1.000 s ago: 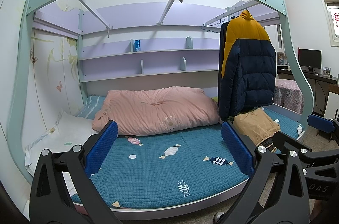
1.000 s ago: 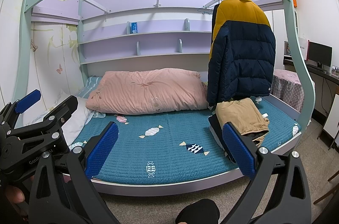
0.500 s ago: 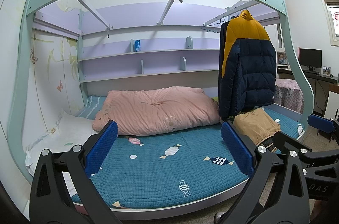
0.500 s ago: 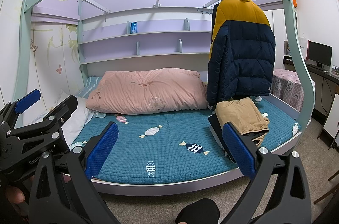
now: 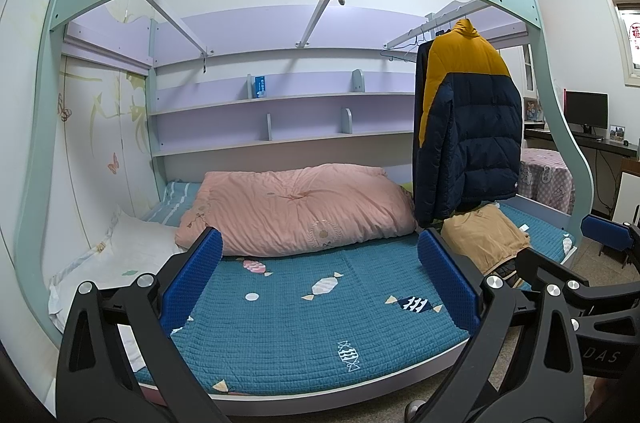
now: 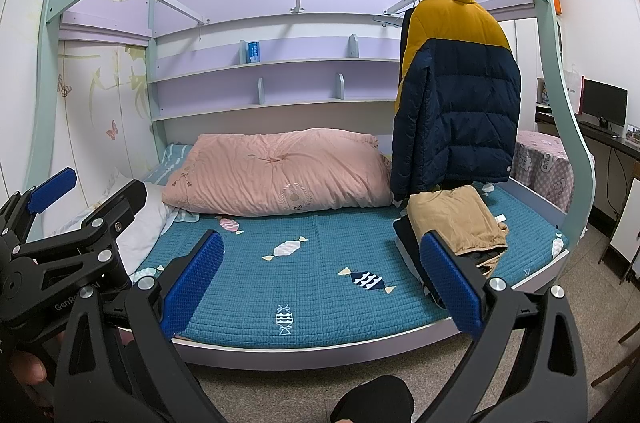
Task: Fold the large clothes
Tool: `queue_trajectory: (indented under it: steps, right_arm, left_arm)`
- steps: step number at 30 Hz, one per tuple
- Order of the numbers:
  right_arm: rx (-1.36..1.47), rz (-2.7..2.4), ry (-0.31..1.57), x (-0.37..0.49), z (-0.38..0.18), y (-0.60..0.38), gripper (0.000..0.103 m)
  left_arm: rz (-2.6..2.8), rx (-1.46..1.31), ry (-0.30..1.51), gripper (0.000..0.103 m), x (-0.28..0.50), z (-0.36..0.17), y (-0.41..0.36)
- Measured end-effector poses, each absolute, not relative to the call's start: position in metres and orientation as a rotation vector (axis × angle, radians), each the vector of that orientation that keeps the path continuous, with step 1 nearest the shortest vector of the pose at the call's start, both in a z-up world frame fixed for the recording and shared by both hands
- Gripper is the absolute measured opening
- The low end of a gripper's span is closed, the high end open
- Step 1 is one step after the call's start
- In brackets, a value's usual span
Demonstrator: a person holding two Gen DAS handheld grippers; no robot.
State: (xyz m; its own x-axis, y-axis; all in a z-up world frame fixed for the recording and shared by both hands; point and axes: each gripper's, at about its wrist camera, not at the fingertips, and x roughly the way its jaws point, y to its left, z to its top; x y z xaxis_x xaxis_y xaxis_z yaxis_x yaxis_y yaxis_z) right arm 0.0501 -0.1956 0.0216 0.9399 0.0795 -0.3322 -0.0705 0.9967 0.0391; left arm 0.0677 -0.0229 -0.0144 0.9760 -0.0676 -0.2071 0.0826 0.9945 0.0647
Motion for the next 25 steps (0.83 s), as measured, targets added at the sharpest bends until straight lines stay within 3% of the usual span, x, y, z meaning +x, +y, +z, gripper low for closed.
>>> queue_trajectory:
  steps: [25]
  right_arm:
    - [0.029,0.079,0.346,0.05,0.0177,-0.195,0.095]
  left_arm:
    - [-0.072,0.067,0.232,0.098,0.0676,-0.0228,-0.0145]
